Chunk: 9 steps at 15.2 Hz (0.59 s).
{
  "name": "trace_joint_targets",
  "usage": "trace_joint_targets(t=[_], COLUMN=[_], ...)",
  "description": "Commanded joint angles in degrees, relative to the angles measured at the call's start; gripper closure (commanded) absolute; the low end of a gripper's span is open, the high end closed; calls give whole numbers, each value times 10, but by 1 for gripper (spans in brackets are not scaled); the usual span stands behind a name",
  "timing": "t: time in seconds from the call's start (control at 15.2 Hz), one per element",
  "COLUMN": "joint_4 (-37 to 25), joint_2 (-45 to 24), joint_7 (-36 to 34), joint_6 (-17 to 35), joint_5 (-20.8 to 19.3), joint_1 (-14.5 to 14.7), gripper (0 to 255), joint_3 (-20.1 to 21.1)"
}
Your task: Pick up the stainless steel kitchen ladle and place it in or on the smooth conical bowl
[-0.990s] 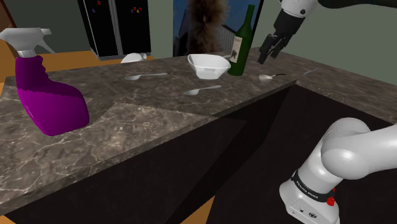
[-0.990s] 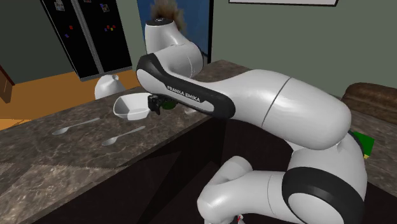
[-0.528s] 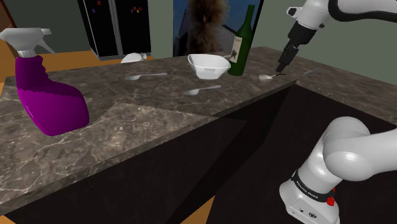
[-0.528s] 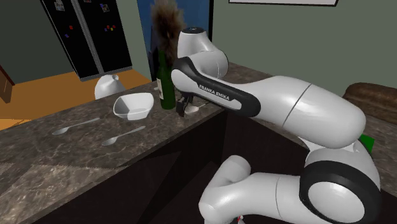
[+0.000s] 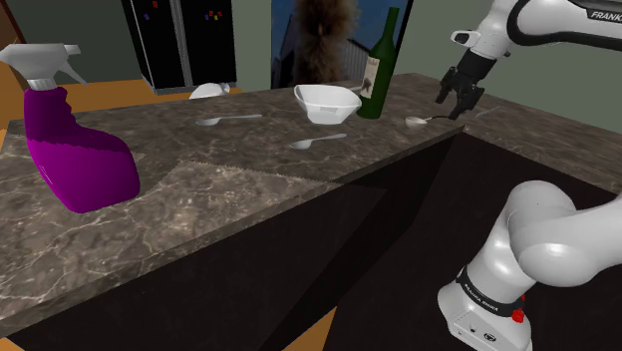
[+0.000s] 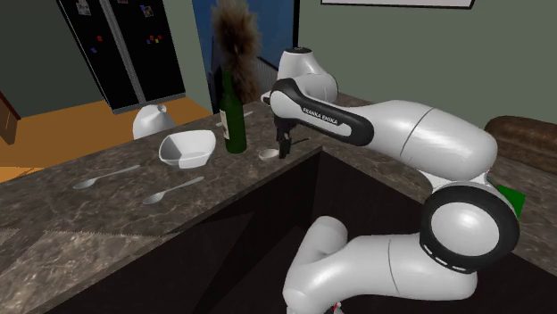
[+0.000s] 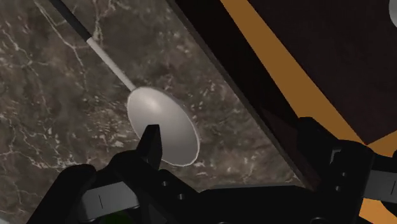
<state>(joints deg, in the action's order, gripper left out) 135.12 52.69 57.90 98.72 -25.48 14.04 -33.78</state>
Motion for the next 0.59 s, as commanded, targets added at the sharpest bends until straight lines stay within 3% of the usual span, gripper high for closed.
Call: trace_joint_targets(t=[0.0, 0.26, 0.53], joint_4=[-23, -85, -159], joint_2=[-14, -60, -111], joint_7=[89, 250, 403], joint_6=[0, 7, 13], joint_5=[-21, -51, -67], joint_1=[27, 102, 201], gripper=[0, 0, 0], joint_3=[-46, -144, -249])
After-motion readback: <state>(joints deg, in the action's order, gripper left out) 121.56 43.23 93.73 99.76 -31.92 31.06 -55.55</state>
